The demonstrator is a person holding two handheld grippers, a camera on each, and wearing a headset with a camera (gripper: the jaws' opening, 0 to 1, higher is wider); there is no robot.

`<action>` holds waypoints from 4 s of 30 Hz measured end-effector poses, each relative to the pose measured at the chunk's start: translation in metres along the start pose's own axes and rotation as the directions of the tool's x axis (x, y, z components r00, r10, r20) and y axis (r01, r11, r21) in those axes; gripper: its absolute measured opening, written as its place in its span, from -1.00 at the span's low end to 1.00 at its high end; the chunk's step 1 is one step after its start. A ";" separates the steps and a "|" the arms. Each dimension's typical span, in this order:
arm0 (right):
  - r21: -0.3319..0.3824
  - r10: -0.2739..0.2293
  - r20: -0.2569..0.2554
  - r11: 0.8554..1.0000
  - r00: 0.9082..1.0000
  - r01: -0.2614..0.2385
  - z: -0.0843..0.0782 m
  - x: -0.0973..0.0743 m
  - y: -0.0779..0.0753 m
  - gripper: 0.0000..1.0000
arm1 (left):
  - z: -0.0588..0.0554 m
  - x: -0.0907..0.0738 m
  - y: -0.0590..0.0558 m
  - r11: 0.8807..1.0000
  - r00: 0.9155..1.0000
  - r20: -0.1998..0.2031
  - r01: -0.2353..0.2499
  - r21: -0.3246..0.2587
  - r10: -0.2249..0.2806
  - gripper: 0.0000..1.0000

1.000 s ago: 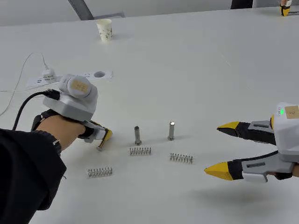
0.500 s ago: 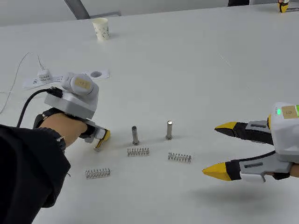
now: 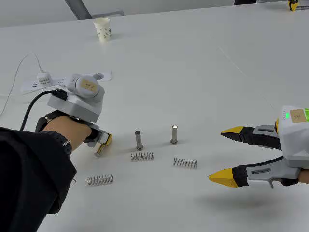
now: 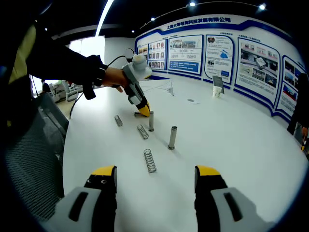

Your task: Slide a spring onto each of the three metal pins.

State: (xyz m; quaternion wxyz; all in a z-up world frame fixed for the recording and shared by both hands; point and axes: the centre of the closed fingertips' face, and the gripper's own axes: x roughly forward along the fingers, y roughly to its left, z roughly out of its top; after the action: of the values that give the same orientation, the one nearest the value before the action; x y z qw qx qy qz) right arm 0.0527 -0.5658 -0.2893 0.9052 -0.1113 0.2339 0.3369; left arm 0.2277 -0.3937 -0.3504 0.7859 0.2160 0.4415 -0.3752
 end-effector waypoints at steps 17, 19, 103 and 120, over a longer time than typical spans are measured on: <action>-0.009 -0.003 0.002 1.000 1.000 0.003 0.002 0.000 -0.002 0.32 | -0.001 -0.003 0.001 0.997 0.998 0.062 0.014 -0.081 -0.009 -0.88; -0.009 -0.004 -0.001 1.000 1.000 0.004 0.002 -0.001 -0.002 0.32 | 0.000 -0.005 0.000 0.997 0.998 0.067 0.016 -0.080 -0.011 -0.88; -0.100 0.027 0.010 0.995 1.000 -0.026 0.034 -0.002 0.020 0.32 | -0.024 -0.068 -0.014 0.998 0.978 0.211 0.005 -0.061 0.008 -0.84; -0.105 0.025 0.009 0.994 1.000 -0.024 0.036 -0.002 0.021 0.32 | -0.022 -0.071 -0.013 0.999 0.973 0.230 0.004 -0.052 0.008 -0.71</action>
State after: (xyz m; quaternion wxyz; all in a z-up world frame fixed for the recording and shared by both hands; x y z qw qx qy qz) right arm 0.0505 -0.5386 -0.2581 0.8951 -0.1538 0.2126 0.3604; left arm 0.1829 -0.3588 -0.3012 0.8376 0.1508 0.3568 -0.3851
